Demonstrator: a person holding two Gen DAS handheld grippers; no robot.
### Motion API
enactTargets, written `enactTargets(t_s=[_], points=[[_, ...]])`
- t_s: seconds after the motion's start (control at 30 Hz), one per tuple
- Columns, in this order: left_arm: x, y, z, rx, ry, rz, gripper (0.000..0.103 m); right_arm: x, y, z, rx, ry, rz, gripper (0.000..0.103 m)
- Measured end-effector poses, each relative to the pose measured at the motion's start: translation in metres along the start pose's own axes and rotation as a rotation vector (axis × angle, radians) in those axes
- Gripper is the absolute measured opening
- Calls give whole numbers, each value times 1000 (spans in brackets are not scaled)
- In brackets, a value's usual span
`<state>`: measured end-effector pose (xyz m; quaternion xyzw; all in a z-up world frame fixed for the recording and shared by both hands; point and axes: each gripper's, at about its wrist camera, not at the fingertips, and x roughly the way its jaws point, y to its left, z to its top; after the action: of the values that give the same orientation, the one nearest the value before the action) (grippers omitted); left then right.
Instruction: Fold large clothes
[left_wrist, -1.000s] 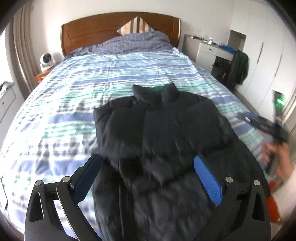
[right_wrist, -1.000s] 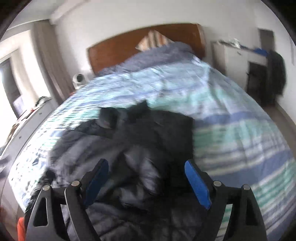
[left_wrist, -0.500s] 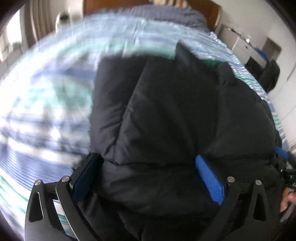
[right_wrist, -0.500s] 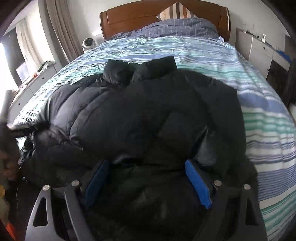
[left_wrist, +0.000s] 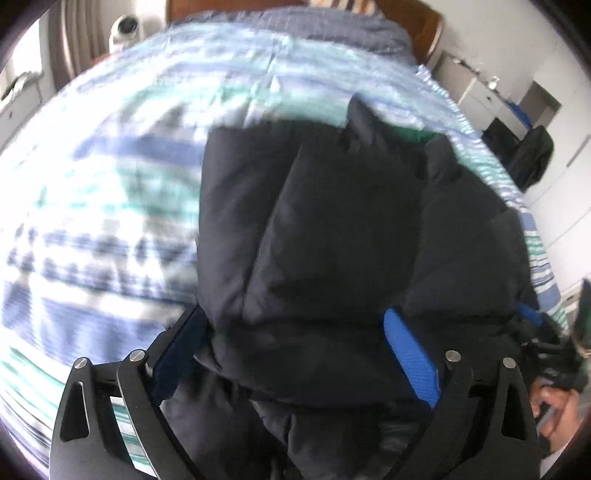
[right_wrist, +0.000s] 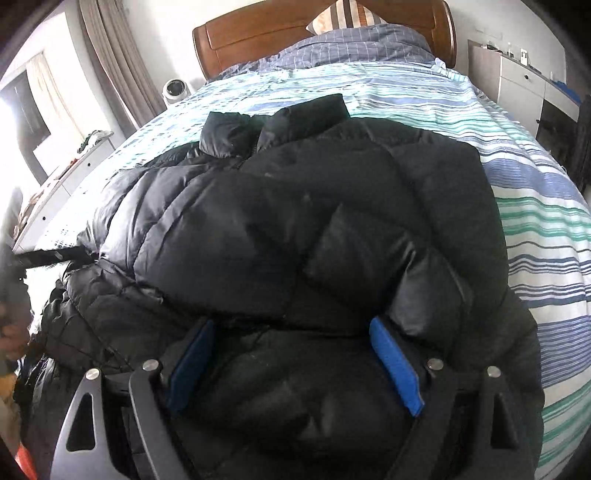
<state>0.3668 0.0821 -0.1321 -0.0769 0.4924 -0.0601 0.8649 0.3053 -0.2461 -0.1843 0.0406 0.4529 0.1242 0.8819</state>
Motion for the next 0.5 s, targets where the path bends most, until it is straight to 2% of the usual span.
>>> enactTargets(t_s=[0.13, 0.27, 0.33, 0.43, 0.47, 0.5], points=[[-13, -16, 31, 47, -72, -16, 98, 1, 1, -1, -1, -7, 0, 87], [13, -28, 57, 56, -115, -6, 98, 1, 0, -2, 3, -8, 8, 87], [40, -22, 60, 21, -77, -1, 98, 1, -1, -3, 6, -10, 12, 87], [90, 1, 52, -65, 32, 31, 100, 0, -3, -5, 11, -23, 23, 87], [100, 7, 47, -85, 47, 17, 101, 0, -2, -5, 11, -28, 28, 87], [103, 10, 43, -102, 28, 5, 101, 0, -2, -5, 9, -30, 27, 87]])
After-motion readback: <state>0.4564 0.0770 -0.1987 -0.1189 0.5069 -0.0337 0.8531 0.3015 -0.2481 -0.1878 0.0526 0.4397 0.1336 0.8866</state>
